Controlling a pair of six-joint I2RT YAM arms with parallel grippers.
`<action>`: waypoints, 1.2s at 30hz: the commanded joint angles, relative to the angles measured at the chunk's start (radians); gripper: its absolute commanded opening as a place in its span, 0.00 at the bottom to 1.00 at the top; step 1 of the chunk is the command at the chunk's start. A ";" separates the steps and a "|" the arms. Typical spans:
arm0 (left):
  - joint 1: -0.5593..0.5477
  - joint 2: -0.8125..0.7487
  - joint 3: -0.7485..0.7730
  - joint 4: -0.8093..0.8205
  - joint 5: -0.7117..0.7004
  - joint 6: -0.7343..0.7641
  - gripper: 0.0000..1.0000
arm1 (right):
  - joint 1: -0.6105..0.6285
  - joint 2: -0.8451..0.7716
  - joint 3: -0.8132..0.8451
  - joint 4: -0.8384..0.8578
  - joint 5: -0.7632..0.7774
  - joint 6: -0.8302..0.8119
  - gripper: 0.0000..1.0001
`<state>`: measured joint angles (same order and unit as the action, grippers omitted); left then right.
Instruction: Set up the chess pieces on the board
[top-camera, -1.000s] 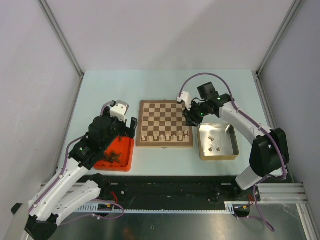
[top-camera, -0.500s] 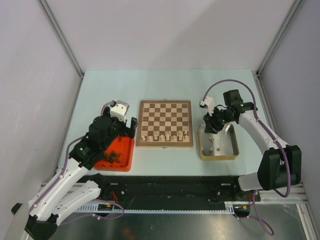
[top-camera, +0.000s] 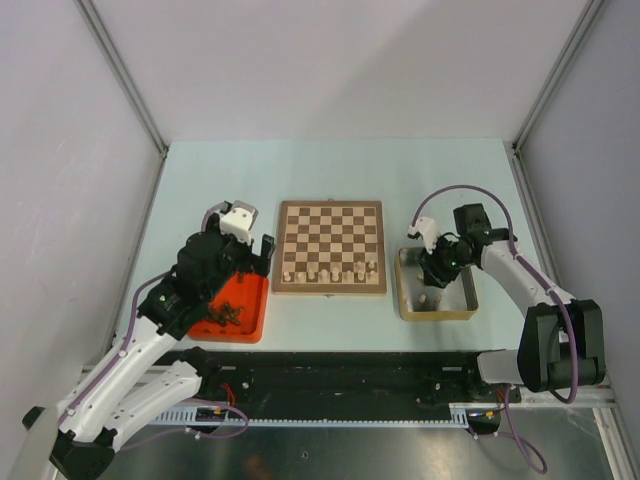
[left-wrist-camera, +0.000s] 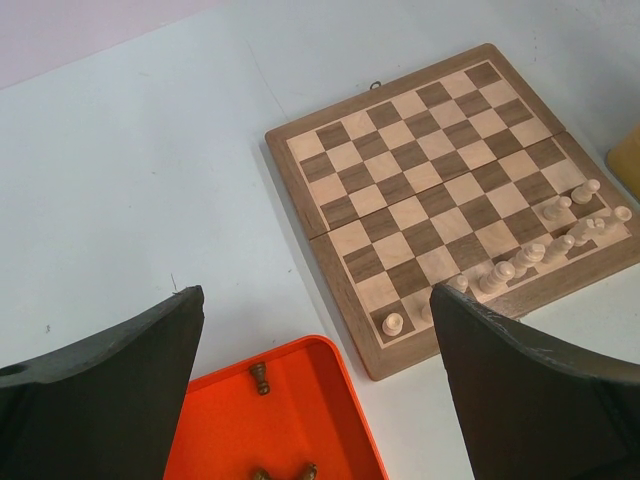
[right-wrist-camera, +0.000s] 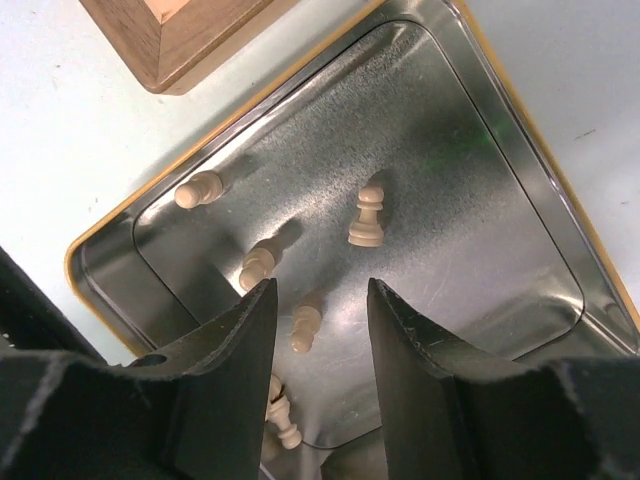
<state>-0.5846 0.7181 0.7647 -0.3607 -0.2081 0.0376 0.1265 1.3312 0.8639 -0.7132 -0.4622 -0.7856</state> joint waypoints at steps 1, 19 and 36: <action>0.008 -0.020 -0.002 0.035 -0.011 0.035 1.00 | -0.005 -0.024 -0.023 0.051 -0.006 -0.064 0.46; 0.008 -0.023 -0.002 0.037 -0.013 0.036 1.00 | 0.027 0.088 -0.039 0.121 0.033 -0.070 0.46; 0.008 -0.026 -0.002 0.037 -0.005 0.035 1.00 | 0.082 0.178 -0.037 0.189 0.128 -0.015 0.38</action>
<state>-0.5842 0.7094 0.7647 -0.3603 -0.2077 0.0376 0.1932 1.4906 0.8299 -0.5556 -0.3592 -0.8192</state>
